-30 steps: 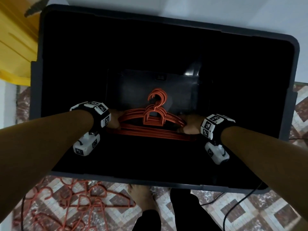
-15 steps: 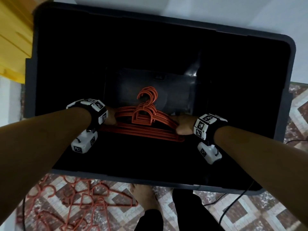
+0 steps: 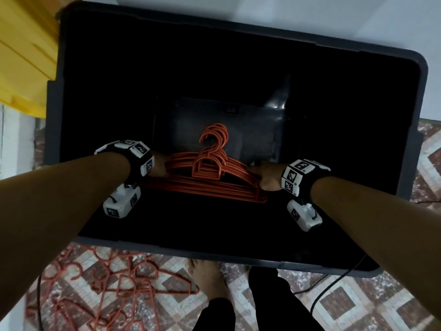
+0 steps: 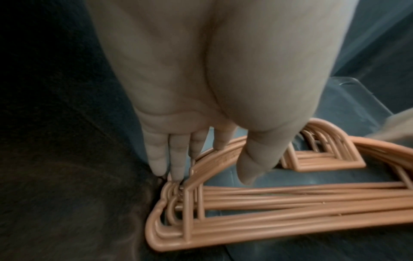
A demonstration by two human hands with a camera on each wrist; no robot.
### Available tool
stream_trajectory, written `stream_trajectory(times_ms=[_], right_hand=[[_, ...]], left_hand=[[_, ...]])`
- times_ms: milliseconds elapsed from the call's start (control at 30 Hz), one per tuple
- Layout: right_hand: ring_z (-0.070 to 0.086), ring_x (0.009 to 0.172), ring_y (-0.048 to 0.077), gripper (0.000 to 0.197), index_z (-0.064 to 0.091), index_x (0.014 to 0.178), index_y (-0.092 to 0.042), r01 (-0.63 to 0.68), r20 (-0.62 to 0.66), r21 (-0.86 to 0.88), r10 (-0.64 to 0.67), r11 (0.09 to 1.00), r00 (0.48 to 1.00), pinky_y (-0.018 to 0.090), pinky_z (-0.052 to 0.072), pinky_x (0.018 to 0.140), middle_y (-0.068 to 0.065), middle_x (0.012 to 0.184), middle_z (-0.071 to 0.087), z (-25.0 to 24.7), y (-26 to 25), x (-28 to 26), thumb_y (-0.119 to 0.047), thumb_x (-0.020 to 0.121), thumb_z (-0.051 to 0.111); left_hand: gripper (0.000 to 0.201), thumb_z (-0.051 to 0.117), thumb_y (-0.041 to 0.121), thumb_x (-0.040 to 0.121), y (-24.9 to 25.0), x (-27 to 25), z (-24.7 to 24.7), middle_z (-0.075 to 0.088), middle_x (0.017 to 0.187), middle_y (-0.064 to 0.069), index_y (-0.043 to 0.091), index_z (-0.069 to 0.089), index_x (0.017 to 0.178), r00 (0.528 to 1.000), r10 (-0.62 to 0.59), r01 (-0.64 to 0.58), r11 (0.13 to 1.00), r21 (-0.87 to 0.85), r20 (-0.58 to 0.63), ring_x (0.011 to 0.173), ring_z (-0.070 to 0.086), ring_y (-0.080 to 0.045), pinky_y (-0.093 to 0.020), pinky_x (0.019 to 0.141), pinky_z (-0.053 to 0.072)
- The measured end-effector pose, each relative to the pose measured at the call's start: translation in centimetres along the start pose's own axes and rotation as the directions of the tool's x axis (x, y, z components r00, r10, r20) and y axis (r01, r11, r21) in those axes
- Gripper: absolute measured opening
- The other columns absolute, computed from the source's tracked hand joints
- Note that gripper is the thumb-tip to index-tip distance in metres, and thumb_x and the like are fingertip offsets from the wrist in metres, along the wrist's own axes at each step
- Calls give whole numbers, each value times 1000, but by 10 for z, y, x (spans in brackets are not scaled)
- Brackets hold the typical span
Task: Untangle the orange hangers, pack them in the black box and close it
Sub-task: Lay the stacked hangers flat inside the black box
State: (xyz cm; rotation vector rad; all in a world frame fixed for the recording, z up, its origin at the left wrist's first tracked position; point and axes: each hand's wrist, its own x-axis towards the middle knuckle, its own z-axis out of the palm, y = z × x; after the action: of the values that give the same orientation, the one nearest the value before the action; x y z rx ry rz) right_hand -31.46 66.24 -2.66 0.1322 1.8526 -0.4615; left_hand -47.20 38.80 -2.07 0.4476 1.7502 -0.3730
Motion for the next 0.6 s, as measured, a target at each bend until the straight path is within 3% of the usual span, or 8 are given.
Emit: stream_trajectory(times_ms=[133,200,333,400,467,500,600], right_hand=[[49,137,25,61,41,150,-24,45,-98,78,-37,996,995,31,40,110,4,152,49,-6,2,-3,-33,94,64],[49,137,25,67,44,150,-21,42,-115,62,-35,997,993,31,40,111,4,151,50,-9,1,-2,-41,91,69],[50,135,25,70,49,147,-23,60,-102,2,-60,998,993,31,39,107,1,147,52,-15,-5,5,-49,86,73],[54,129,25,62,55,141,-24,64,-93,-14,-65,998,993,30,40,101,0,139,58,-17,-7,10,-49,87,72],[53,130,26,59,56,139,-24,54,-57,-74,-58,996,997,33,41,102,0,138,58,-18,-10,12,-54,89,66],[51,132,27,60,55,140,-24,48,-38,-102,-52,994,998,35,40,104,0,141,56,-16,-10,13,-56,90,64],[52,131,27,60,53,142,-21,37,-16,-77,-38,996,999,31,41,101,4,143,56,-7,-10,15,-52,92,64]], left_hand=[[78,60,26,94,-5,4,0,28,160,-11,15,14,156,996,18,-20,1000,-24,-92,143,35,-26,-30,110,33],[84,64,30,91,-7,8,0,26,161,-11,16,14,157,994,24,-27,999,-21,-107,144,32,-26,-30,113,31],[87,75,33,83,-5,13,-4,41,152,-11,15,27,153,991,84,-77,994,74,-109,135,45,-27,-33,107,39],[77,76,28,82,-6,15,-6,51,144,-10,14,39,149,992,81,-68,988,136,-94,128,52,-26,-31,99,47],[59,71,19,87,-6,14,-7,58,137,-9,14,50,141,995,74,-62,985,160,-68,122,58,-25,-21,81,51],[55,69,19,89,-6,14,-6,58,137,-8,14,50,141,995,85,-73,980,183,-59,123,57,-25,-20,81,49],[57,69,30,88,-6,11,-3,59,135,-5,16,52,141,990,124,-111,977,180,-60,121,58,-22,-29,98,45]])
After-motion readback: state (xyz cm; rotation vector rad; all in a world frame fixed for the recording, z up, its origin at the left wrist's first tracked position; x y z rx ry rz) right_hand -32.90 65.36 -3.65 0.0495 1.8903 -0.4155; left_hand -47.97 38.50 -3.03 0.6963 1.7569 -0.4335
